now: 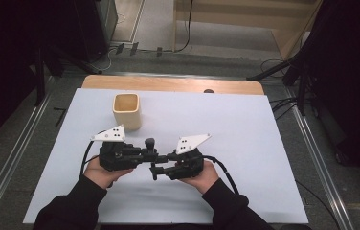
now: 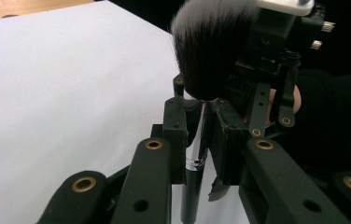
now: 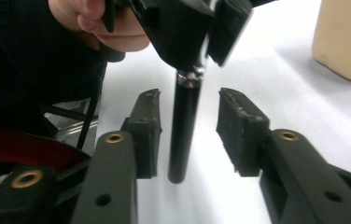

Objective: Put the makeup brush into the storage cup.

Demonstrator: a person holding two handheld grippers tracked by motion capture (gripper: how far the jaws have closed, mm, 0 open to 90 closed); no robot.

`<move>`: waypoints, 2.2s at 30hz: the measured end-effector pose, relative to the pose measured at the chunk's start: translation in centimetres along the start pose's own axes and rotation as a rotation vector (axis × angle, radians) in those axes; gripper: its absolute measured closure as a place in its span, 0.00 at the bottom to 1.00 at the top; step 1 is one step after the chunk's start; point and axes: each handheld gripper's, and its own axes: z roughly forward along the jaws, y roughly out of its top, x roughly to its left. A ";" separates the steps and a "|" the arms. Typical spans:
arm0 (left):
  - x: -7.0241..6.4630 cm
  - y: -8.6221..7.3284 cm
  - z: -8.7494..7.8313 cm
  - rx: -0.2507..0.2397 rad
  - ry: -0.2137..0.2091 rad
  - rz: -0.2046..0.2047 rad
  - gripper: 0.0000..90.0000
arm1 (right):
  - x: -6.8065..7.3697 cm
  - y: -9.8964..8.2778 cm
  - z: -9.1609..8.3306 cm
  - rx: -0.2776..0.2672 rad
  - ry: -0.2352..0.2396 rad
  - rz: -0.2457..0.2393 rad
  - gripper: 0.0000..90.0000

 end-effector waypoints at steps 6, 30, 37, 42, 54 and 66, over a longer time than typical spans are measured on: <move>0.1 0.2 -0.6 0.010 0.016 0.001 0.87 | -0.2 0.1 -0.8 -0.006 -0.026 0.006 0.54; 0.6 0.2 -2.9 0.068 0.064 -0.029 0.87 | -0.8 -0.9 -3.6 0.019 -0.114 -0.007 0.38; 0.9 0.1 -3.3 0.065 0.073 -0.025 0.87 | -1.0 -1.1 -4.7 0.010 -0.130 -0.019 0.35; 1.2 0.1 -3.8 0.057 0.079 -0.026 0.87 | -1.0 -1.3 -5.5 -0.003 -0.161 -0.028 0.31; 1.7 0.2 -4.6 0.044 0.102 -0.037 0.87 | -0.7 -2.5 -7.7 -0.017 -0.259 -0.064 0.28; 2.3 0.3 -5.4 0.028 0.128 -0.050 0.87 | -0.2 -4.2 -9.8 -0.081 -0.342 -0.060 0.24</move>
